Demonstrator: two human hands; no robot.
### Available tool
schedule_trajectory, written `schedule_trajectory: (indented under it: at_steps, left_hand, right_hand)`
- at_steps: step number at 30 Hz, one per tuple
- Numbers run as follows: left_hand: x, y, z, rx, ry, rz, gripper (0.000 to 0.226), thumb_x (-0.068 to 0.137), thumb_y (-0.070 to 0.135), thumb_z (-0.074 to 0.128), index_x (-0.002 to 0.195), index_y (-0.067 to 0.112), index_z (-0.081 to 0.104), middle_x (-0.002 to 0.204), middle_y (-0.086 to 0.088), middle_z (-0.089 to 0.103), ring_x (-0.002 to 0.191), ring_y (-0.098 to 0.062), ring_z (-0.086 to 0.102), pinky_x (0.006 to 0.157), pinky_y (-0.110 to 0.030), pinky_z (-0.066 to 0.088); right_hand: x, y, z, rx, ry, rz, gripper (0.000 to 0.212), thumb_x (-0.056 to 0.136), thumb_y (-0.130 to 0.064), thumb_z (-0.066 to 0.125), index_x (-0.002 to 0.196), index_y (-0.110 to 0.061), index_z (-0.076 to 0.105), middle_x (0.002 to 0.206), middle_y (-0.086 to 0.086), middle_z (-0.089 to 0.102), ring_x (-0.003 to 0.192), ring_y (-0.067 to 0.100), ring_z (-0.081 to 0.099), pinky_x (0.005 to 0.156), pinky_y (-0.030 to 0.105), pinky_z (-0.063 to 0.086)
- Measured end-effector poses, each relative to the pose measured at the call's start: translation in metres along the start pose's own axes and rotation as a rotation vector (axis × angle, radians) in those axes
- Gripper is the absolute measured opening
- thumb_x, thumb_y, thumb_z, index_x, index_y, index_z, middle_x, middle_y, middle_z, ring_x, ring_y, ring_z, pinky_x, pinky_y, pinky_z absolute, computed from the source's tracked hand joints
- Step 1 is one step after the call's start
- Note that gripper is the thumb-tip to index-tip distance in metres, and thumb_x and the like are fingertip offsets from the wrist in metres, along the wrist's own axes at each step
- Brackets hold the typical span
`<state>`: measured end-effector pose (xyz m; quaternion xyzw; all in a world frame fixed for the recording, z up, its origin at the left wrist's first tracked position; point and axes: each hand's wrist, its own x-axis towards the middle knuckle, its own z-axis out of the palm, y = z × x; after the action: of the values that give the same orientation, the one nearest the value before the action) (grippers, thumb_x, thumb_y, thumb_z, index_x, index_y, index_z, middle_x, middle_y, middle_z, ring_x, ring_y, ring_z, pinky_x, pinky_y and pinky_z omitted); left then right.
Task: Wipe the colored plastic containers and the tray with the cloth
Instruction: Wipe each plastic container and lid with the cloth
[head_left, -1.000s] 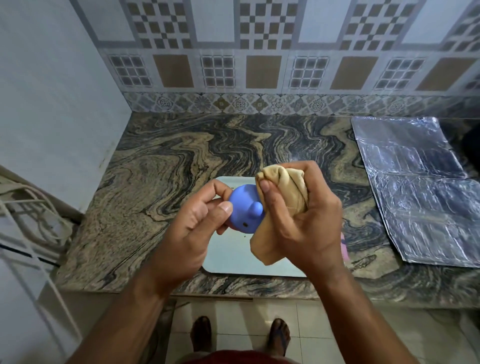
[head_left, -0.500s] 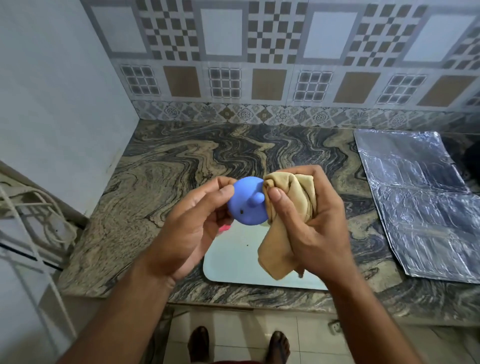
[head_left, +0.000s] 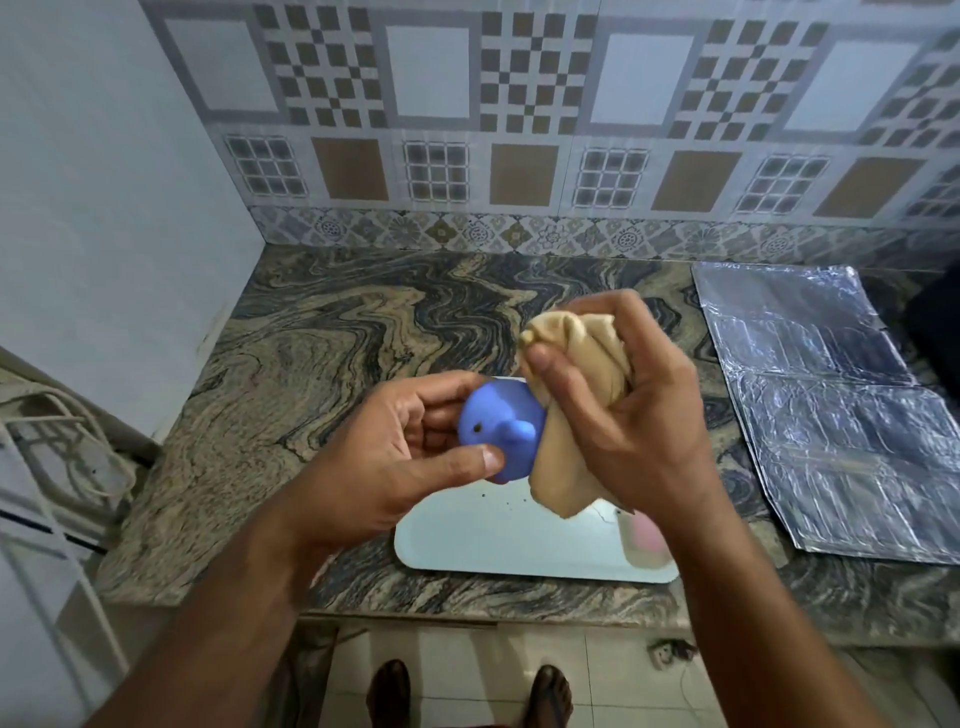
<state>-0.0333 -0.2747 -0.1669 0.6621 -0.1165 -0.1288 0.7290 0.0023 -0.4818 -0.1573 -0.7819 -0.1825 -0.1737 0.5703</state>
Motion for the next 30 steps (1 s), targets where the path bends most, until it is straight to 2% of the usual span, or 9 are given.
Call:
schedule_trajectory:
  at_steps: [3,7,9,13,16,19,21,25,30]
  left_hand:
    - [0.004,0.001,0.000,-0.103,0.073,-0.013,0.042,0.074,0.021,0.077,0.114,0.009,0.074,0.098,-0.005,0.080,0.085,-0.012,0.074,0.074,-0.022,0.058]
    - [0.008,-0.002,0.010,-0.228,0.128,0.020,0.032,0.078,0.017,0.072,0.108,0.009,0.080,0.095,-0.007,0.077,0.077,-0.013,0.067,0.066,-0.024,0.049]
    - [0.011,-0.004,0.021,-0.367,0.223,-0.002,0.023,0.081,0.008,0.069,0.101,0.008,0.080,0.095,-0.009,0.077,0.075,-0.013,0.069,0.063,-0.019,0.051]
    - [0.013,-0.008,0.035,-0.434,0.384,-0.076,0.017,0.083,0.021,0.068,0.090,0.022,0.084,0.088,0.001,0.077,0.073,-0.006,0.065,0.069,-0.019,0.050]
    - [0.011,-0.009,0.031,-0.314,0.360,-0.036,0.015,0.082,0.023,0.075,0.095,0.021,0.083,0.089,-0.002,0.076,0.078,-0.015,0.061,0.073,-0.026,0.046]
    - [0.010,-0.009,0.027,-0.209,0.291,0.006,0.023,0.078,0.032,0.077,0.096,0.018,0.081,0.091,-0.008,0.075,0.088,-0.029,0.053,0.074,-0.036,0.041]
    - [0.012,-0.006,0.026,-0.220,0.293,0.015,0.023,0.078,0.032,0.076,0.096,0.018,0.081,0.091,-0.007,0.075,0.087,-0.028,0.053,0.072,-0.034,0.041]
    - [0.016,-0.002,0.032,-0.375,0.321,0.009,0.013,0.088,0.017,0.073,0.097,0.012,0.081,0.096,-0.010,0.078,0.082,-0.014,0.070,0.069,-0.019,0.054]
    - [0.009,-0.006,0.044,-0.467,0.259,0.002,0.028,0.089,0.020,0.068,0.113,0.015,0.081,0.109,-0.005,0.077,0.092,-0.008,0.067,0.075,-0.019,0.053]
  right_hand:
    - [0.004,0.003,-0.006,0.202,0.016,0.036,0.012,0.101,-0.017,0.071,0.106,-0.009,0.063,0.084,-0.017,0.069,0.076,-0.006,0.063,0.075,0.011,0.048]
    - [-0.014,0.003,0.003,0.262,-0.023,0.091,0.017,0.099,-0.015,0.071,0.107,-0.002,0.063,0.089,-0.012,0.071,0.078,-0.003,0.064,0.076,0.013,0.050]
    - [-0.021,0.004,0.011,0.281,0.075,0.120,0.014,0.098,-0.015,0.071,0.107,-0.008,0.063,0.088,-0.014,0.072,0.076,-0.003,0.064,0.074,0.014,0.051]
    - [-0.031,0.002,0.019,0.224,0.193,0.091,0.014,0.098,-0.025,0.071,0.108,-0.025,0.062,0.092,-0.015,0.075,0.077,0.002,0.070,0.072,0.018,0.054]
    - [-0.033,0.002,0.017,0.083,0.177,0.036,0.016,0.098,-0.034,0.073,0.109,-0.033,0.061,0.096,-0.012,0.074,0.081,0.012,0.072,0.073,0.026,0.057]
    - [-0.023,0.002,0.011,0.071,0.197,0.027,0.016,0.098,-0.034,0.072,0.108,-0.026,0.062,0.092,-0.016,0.073,0.077,0.006,0.070,0.073,0.020,0.054]
    - [-0.017,-0.002,0.007,0.130,0.190,0.032,0.017,0.098,-0.033,0.070,0.107,-0.021,0.062,0.090,-0.020,0.072,0.076,0.000,0.068,0.074,0.015,0.051]
    - [-0.021,-0.005,0.007,0.201,0.148,0.044,0.017,0.097,-0.028,0.071,0.108,-0.020,0.061,0.092,-0.018,0.073,0.078,-0.002,0.068,0.076,0.015,0.052]
    - [-0.033,-0.002,0.017,0.177,0.277,0.080,0.016,0.098,-0.026,0.073,0.108,-0.030,0.062,0.093,-0.012,0.077,0.076,0.009,0.073,0.071,0.031,0.058]
